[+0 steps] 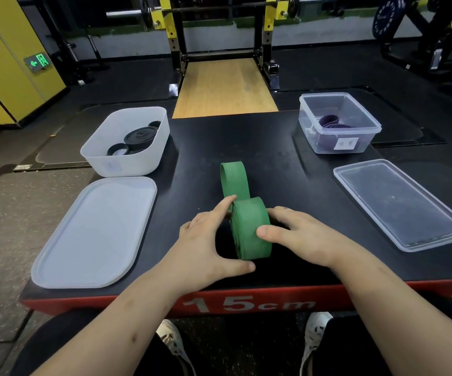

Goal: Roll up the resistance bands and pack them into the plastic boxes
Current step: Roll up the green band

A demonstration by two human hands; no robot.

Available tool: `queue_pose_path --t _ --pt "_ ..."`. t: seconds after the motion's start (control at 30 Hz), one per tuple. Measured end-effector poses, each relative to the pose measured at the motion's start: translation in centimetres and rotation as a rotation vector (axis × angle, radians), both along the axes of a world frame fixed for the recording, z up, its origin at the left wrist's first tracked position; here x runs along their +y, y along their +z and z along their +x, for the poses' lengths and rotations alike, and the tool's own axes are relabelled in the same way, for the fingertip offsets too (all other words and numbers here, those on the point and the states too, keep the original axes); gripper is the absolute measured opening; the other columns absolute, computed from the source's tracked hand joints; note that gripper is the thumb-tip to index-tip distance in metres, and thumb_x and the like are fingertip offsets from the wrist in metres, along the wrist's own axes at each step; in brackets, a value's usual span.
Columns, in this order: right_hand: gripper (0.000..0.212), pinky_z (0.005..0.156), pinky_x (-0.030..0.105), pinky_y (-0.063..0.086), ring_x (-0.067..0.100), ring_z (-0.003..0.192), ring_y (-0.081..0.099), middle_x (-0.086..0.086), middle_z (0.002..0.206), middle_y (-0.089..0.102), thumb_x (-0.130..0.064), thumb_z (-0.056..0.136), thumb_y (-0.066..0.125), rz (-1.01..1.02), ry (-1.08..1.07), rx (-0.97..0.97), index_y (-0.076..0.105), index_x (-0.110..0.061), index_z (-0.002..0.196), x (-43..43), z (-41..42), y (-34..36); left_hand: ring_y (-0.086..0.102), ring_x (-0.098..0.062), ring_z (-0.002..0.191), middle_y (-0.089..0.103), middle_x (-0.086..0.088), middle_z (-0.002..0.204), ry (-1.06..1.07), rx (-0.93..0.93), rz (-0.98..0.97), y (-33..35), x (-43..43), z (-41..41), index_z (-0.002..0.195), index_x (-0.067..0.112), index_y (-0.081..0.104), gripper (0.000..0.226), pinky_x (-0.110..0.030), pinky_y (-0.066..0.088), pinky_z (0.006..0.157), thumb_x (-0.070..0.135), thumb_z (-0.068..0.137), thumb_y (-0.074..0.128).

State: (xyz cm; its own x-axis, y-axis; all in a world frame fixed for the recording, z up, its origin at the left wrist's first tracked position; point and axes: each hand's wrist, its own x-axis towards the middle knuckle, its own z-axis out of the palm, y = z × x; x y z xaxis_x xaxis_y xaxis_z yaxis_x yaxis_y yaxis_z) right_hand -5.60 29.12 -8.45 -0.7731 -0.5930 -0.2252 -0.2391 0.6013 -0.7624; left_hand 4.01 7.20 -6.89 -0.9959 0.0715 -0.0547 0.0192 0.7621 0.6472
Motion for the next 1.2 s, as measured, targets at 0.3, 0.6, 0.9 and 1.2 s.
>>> queue_pose_path --t 0.3,0.6,0.9,1.2 --pt "0.063 0.122 0.039 0.030 -0.004 0.142 0.037 -0.038 0.141 0.045 -0.101 0.061 0.052 -0.133 0.018 0.014 0.036 -0.085 0.120 1.0 1.1 0.0 0.040 -0.015 0.135 0.049 0.024 0.132 0.017 -0.005 0.099 -0.1 -0.3 -0.3 0.140 0.067 0.030 0.097 -0.049 0.038 0.113 0.064 0.059 0.084" --pt "0.083 0.126 0.047 0.022 0.010 0.153 0.029 -0.029 0.149 0.050 -0.076 0.072 0.075 -0.147 0.159 -0.036 0.037 -0.064 0.145 2.3 2.9 -0.2 0.042 -0.011 0.135 0.049 0.022 0.134 0.021 -0.062 0.071 -0.6 -0.4 1.7 0.143 0.062 0.033 0.101 -0.044 0.041 0.111 0.077 0.054 0.077" --pt "0.109 0.121 0.032 0.029 -0.007 0.142 0.031 -0.026 0.149 0.042 -0.075 0.066 0.080 -0.018 0.177 0.052 0.020 -0.058 0.155 0.6 2.1 0.5 0.038 -0.003 0.137 0.049 0.031 0.131 0.034 -0.071 0.106 -1.3 -1.5 0.7 0.139 0.049 0.050 0.093 -0.043 0.037 0.115 0.093 0.058 0.062" --pt "0.101 0.122 0.040 0.032 -0.004 0.142 0.038 -0.026 0.151 0.046 -0.075 0.065 0.078 -0.061 0.165 0.007 0.023 -0.065 0.150 0.2 0.6 0.8 0.044 -0.010 0.141 0.053 0.020 0.142 0.011 -0.041 0.217 -1.3 -1.6 0.3 0.145 0.061 0.035 0.088 -0.049 0.037 0.116 0.081 0.068 0.072"
